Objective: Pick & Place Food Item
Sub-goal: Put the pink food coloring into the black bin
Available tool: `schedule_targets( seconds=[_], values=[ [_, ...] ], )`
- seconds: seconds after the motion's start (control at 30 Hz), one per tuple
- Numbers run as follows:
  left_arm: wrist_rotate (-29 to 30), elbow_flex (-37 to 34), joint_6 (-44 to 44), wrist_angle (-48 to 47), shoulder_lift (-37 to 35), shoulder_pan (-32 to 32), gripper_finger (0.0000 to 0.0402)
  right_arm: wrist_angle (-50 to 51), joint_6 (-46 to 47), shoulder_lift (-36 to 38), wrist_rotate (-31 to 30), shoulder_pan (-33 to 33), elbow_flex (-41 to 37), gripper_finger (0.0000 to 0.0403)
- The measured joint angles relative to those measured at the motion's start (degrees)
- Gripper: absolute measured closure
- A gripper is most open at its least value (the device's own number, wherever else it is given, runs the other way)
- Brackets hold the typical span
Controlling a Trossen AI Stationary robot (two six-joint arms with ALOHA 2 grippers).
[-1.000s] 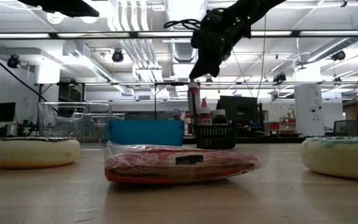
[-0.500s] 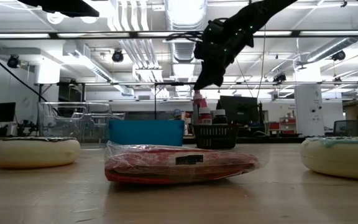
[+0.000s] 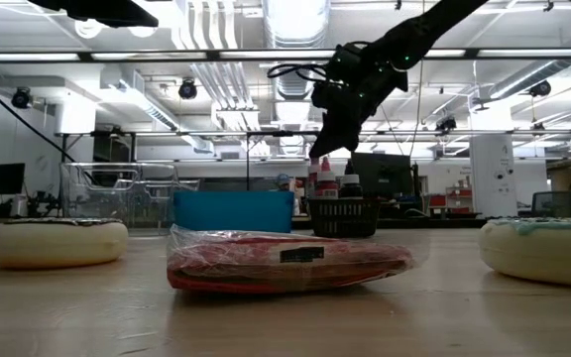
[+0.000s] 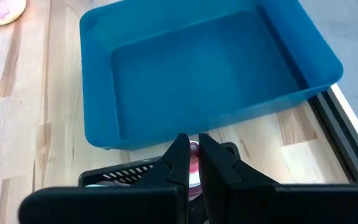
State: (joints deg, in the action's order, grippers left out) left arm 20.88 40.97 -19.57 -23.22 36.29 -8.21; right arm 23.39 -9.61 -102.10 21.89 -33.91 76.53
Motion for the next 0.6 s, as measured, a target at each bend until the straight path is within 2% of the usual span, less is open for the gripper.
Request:
schedule_targets(
  seconds=[0.33, 0.6],
  values=[
    [0.02, 0.00, -0.01, 0.00, 0.00, 0.00, 0.0163, -8.05, 0.69, 0.63, -1.05, -0.06, -6.15, 0.0390],
    [0.04, -0.02, -0.19, -0.03, 0.02, 0.00, 0.0163, -7.73, 2.02, 1.96, -1.03, -0.11, -6.88, 0.0390]
  ],
)
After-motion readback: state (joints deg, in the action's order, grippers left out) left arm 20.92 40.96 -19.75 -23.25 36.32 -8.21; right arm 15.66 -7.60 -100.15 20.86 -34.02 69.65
